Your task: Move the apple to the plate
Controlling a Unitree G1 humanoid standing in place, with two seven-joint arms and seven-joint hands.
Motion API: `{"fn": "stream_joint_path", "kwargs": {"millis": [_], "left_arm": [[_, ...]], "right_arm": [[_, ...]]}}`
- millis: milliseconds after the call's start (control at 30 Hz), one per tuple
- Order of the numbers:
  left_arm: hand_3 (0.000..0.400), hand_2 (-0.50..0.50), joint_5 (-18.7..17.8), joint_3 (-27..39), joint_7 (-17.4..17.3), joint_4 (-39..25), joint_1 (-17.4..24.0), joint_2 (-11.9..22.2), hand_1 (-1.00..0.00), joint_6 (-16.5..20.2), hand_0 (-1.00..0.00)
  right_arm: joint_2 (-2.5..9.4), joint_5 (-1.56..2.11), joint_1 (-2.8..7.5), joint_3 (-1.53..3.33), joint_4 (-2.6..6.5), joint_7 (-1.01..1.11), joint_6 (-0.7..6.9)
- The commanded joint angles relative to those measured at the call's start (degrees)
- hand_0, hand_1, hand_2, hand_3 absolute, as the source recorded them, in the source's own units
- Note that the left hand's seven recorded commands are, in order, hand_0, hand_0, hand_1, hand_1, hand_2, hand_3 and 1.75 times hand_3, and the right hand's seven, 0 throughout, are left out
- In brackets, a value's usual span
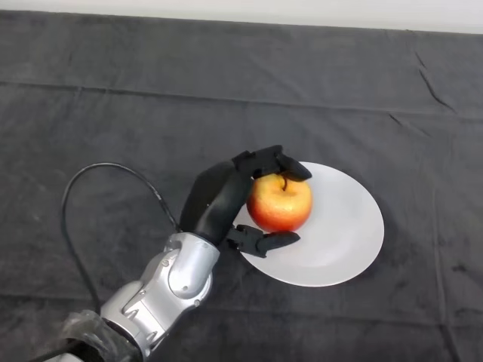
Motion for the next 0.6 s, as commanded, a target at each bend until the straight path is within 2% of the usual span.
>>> {"fn": "stream_joint_path", "kwargs": {"millis": [33,600], "left_arm": [[0.400,0.00,-0.4,-1.8,1.1,2.1,-3.9,-0.8,-1.00,-1.5,-1.00],[0.400,0.00,-4.5,-7.9,1.2,7.5,-6.1,-1.1,-1.00,-4.7,-1.00]], "right_arm": [[5.12,1.15,6.10,-0.26,5.97,-0.33,5.85],[5.06,1.10,6.01,-0.34,6.24,-0.31,5.68]]}}
